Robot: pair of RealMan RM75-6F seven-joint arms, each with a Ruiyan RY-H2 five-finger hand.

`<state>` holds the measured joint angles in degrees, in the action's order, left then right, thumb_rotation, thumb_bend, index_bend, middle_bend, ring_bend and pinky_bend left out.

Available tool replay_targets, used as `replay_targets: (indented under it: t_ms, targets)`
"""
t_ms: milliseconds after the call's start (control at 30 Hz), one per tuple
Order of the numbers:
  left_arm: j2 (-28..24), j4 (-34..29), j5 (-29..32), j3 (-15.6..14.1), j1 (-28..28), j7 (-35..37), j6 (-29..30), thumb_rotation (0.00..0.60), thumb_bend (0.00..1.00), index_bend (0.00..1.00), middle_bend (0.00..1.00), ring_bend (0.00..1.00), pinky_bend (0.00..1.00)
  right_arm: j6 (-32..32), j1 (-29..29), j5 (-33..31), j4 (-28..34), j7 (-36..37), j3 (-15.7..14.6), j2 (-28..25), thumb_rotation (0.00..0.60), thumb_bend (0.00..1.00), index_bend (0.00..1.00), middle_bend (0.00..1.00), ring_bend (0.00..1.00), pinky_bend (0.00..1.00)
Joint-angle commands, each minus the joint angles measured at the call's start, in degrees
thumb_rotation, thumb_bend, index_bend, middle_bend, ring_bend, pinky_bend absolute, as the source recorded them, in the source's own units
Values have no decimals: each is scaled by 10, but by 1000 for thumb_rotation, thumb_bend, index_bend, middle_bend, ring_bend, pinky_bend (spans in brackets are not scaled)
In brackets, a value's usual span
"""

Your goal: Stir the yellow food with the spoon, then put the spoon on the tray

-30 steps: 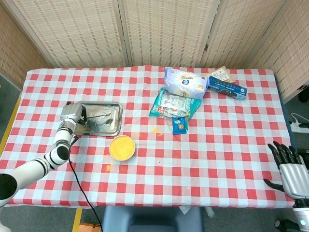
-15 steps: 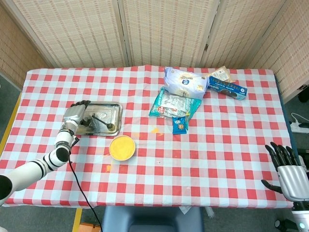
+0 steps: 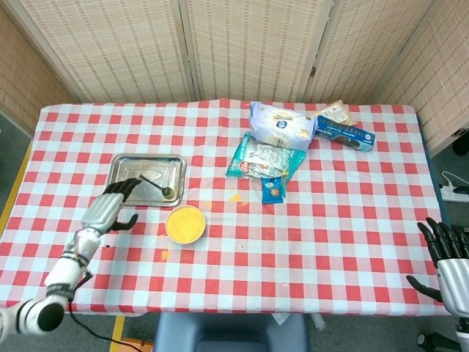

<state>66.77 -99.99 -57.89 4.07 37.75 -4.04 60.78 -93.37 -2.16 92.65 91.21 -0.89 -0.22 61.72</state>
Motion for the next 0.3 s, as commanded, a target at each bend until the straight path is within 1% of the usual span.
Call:
replay_targets:
  t_ms: [33,67,100,167,233,300]
  targets:
    - [-2,59,-282,-114,-255,164,289,600,426,0,0,0,9,-7,-4,5,-3,-5,1,5,600,0,0,0,0,0]
    - [6,75,-282,-117,-269,149,302,600,413,0,0,0,8,-8,-4,6,-3,-9,1,7,600,0,0,0,0,0]
    - [14,84,-272,-113,-284,110,319,600,404,0,0,0,6,-8,-4,8,-2,-14,1,9,600,0,0,0,0,0]
    - [26,95,-284,-99,-300,57,363,600,391,0,0,0,2,-10,-4,12,-1,-21,1,12,600,0,0,0,0,0]
    - [42,103,-297,-83,-316,47,403,600,389,0,0,0,2,-11,-5,14,1,-28,1,15,600,0,0,0,0,0]
    - [44,109,-303,-81,-322,52,408,600,388,0,0,0,3,-11,-5,14,1,-33,1,17,600,0,0,0,0,0]
